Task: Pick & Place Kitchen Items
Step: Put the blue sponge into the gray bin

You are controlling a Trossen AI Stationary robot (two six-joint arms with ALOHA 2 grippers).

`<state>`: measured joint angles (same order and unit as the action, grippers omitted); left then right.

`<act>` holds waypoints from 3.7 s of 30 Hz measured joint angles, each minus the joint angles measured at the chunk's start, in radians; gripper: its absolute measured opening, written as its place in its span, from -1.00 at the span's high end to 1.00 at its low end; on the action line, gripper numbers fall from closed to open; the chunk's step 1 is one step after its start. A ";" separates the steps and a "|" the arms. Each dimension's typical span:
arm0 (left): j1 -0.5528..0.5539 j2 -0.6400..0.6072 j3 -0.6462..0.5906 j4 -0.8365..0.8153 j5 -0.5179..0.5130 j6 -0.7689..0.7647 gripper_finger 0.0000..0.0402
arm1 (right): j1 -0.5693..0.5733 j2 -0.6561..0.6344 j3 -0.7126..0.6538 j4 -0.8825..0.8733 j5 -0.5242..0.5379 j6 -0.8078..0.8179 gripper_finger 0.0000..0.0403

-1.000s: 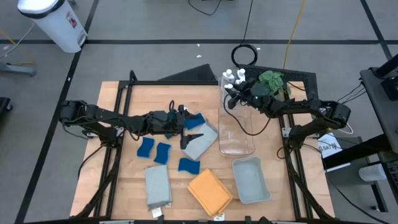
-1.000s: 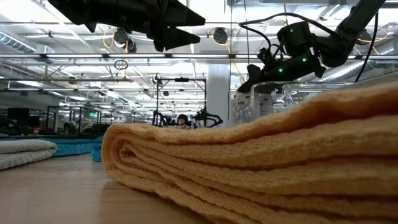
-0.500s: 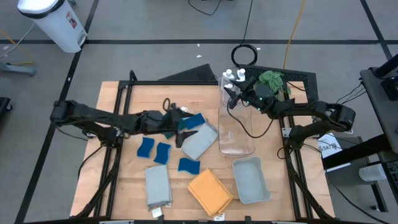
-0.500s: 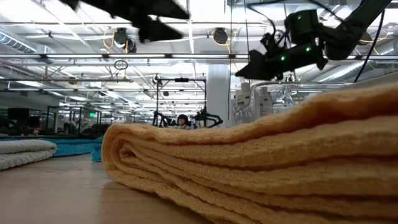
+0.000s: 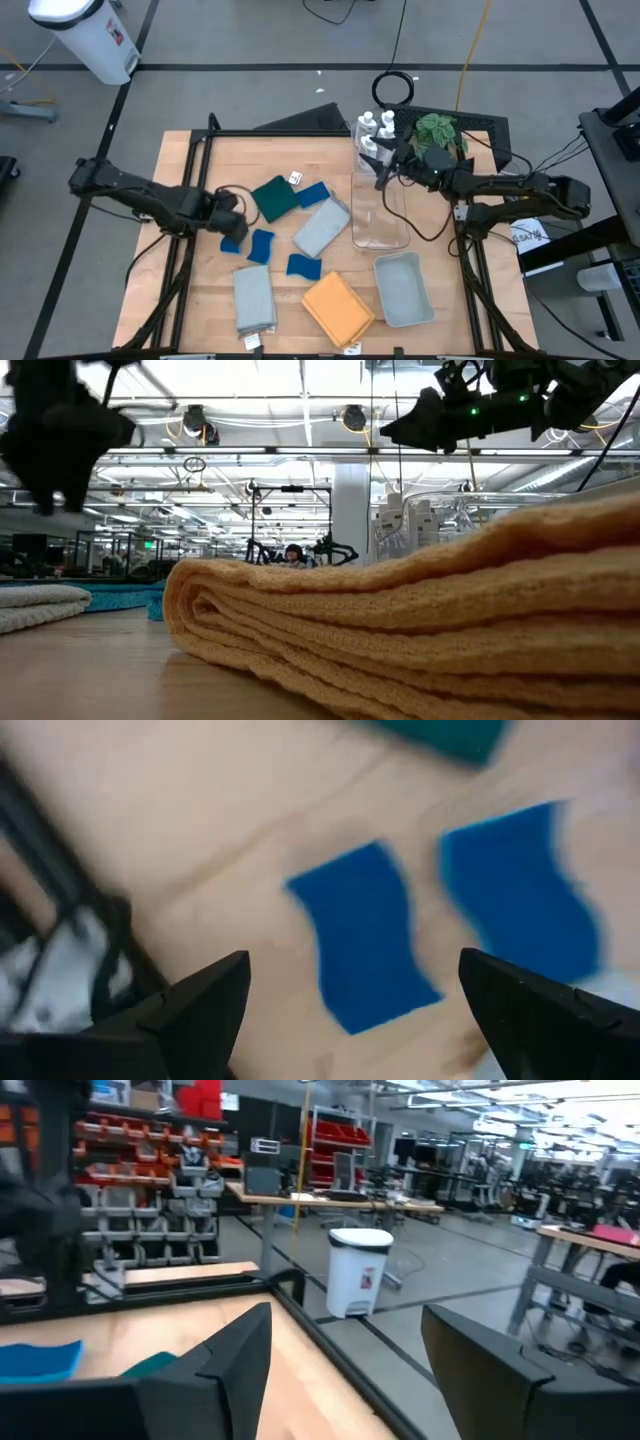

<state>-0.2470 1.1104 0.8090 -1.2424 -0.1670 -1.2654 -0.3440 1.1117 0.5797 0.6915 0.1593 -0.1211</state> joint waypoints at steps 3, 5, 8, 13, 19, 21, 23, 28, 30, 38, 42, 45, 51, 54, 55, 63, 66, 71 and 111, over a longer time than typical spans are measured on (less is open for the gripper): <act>-0.018 0.000 -0.089 0.076 0.057 -0.046 -0.81 | 0.013 -0.004 0.000 0.004 0.000 0.000 -0.13; -0.018 0.000 -0.150 0.152 0.098 -0.053 -0.81 | 0.015 -0.004 0.000 0.010 0.000 0.000 -0.12; -0.016 0.000 -0.234 0.275 0.123 -0.097 -0.81 | 0.015 -0.004 0.000 0.024 0.000 0.000 -0.13; -0.016 0.002 -0.345 0.484 0.115 -0.112 -0.81 | 0.015 -0.004 0.000 0.058 -0.003 -0.004 -0.12; -0.017 -0.001 -0.395 0.533 0.107 -0.171 -0.81 | 0.015 -0.004 0.000 0.108 -0.003 -0.064 -0.10; -0.017 -0.001 -0.395 0.511 0.097 -0.190 -0.79 | 0.015 -0.004 0.000 0.127 -0.003 -0.081 -0.10; -0.018 -0.001 -0.396 0.505 0.090 -0.202 -0.72 | 0.015 -0.004 0.000 0.144 -0.003 -0.086 -0.10; -0.018 0.001 -0.399 0.497 0.083 -0.195 -0.30 | 0.014 -0.004 0.000 0.181 -0.004 -0.101 -0.10; -0.018 0.001 -0.401 0.496 0.069 -0.196 -0.10 | 0.014 -0.004 0.000 0.192 -0.004 -0.109 -0.10; -0.010 0.002 -0.395 0.496 -0.013 -0.134 0.47 | 0.014 -0.004 0.000 0.264 -0.004 -0.129 -0.09; -0.017 0.000 -0.340 0.510 -0.087 -0.103 0.77 | 0.014 -0.004 0.000 0.303 -0.004 -0.130 -0.07; -0.018 0.001 -0.265 0.513 -0.122 -0.042 0.88 | 0.014 -0.004 0.000 0.330 -0.004 -0.130 -0.07; -0.021 0.000 -0.089 0.585 -0.252 0.167 0.84 | 0.014 -0.001 0.000 0.366 -0.013 -0.130 -0.06; -0.022 0.000 -0.065 0.788 -0.261 0.368 0.76 | 0.013 0.000 0.000 0.367 -0.084 -0.128 -0.05; -0.021 0.004 -0.066 0.868 -0.260 0.434 0.75 | 0.013 0.000 0.000 0.367 -0.116 -0.129 -0.04; 0.046 0.116 -0.068 1.315 -0.104 0.767 0.89 | 0.014 0.000 0.000 0.342 -0.362 -0.131 -0.04; 0.098 0.179 -0.068 1.437 0.024 0.820 0.88 | 0.014 -0.001 0.000 0.306 -0.422 -0.130 -0.04; 0.189 0.272 -0.068 1.597 0.261 0.869 0.78 | 0.034 -0.001 0.031 0.116 -0.505 -0.127 -0.04; 0.383 0.547 0.117 1.637 0.821 0.965 0.78 | 0.430 0.296 0.125 -0.024 -0.181 -0.403 0.79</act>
<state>0.1364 1.6573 0.9257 0.3942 0.6544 -0.3001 0.0859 1.4079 0.7048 0.6675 -0.0222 -0.5246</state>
